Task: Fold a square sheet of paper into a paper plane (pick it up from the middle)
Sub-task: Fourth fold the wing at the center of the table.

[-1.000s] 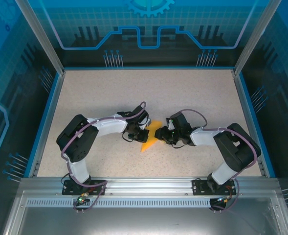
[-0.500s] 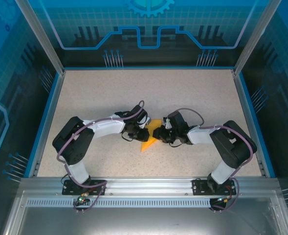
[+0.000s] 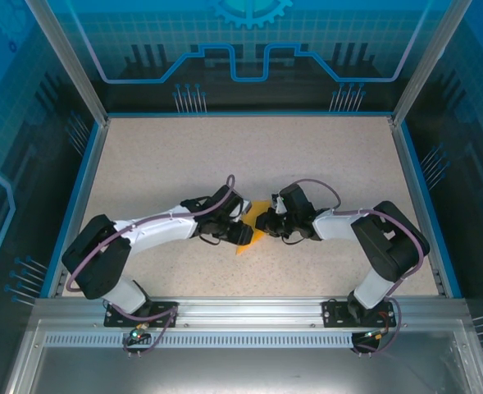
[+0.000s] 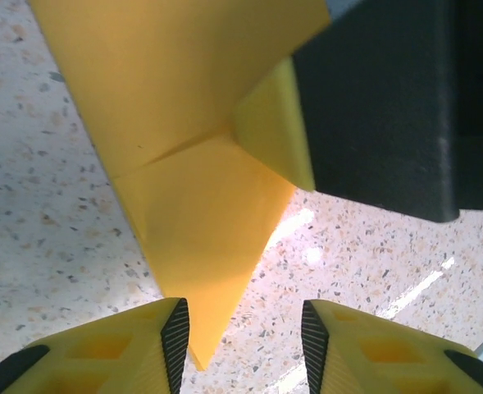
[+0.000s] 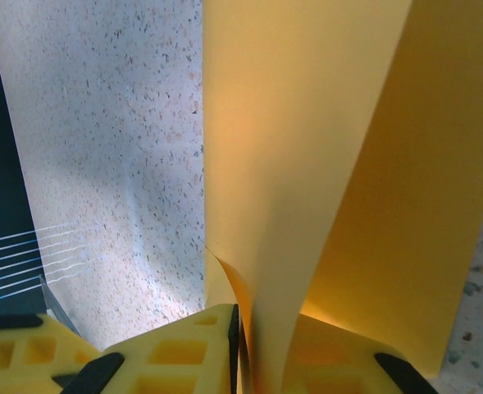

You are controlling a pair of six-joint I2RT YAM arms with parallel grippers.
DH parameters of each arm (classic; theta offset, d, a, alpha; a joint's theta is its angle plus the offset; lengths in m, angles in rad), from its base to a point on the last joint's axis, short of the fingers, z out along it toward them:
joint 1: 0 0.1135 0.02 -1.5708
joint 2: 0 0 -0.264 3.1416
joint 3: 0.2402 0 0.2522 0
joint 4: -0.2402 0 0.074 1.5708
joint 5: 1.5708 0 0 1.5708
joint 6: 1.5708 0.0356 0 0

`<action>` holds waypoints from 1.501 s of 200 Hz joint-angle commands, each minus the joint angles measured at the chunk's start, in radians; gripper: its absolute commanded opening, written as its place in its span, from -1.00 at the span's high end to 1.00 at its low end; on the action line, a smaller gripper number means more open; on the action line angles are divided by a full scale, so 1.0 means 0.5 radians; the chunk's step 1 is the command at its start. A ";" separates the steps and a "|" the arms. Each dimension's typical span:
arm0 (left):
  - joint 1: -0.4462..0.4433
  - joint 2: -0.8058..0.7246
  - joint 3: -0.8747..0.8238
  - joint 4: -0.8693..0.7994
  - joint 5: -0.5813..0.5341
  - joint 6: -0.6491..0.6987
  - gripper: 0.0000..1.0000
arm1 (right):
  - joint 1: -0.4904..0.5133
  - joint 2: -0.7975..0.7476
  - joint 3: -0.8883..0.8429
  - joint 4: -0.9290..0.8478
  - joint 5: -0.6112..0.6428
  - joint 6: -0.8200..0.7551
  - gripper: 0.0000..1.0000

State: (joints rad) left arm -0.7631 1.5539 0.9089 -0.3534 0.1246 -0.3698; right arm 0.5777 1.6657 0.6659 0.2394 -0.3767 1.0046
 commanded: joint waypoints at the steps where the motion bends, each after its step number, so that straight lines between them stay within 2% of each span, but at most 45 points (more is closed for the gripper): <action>1: -0.096 0.041 -0.002 0.017 -0.183 -0.088 0.13 | 0.027 -0.001 0.046 -0.034 -0.050 -0.005 0.68; 97: -0.335 0.171 -0.027 0.083 -0.687 -0.325 0.13 | 0.029 -0.009 0.060 -0.044 -0.065 0.033 0.68; 150: -0.420 0.204 -0.032 0.106 -0.772 -0.388 0.12 | 0.029 -0.012 0.073 -0.058 -0.067 0.040 0.69; 181: -0.447 0.265 -0.005 0.050 -0.902 -0.413 0.13 | 0.027 -0.009 0.082 -0.066 -0.072 0.037 0.69; 255: -0.459 0.282 -0.007 0.055 -1.001 -0.427 0.39 | 0.029 0.003 0.088 -0.059 -0.071 0.041 0.70; 300: -0.471 0.282 -0.019 0.046 -1.039 -0.449 0.47 | 0.028 0.001 0.089 -0.071 -0.069 0.040 0.70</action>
State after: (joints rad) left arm -0.9886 1.6890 0.9035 -0.3088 -0.3534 -0.5781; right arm 0.5781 1.6657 0.6872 0.2241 -0.3981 1.0172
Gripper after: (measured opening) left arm 0.268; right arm 0.151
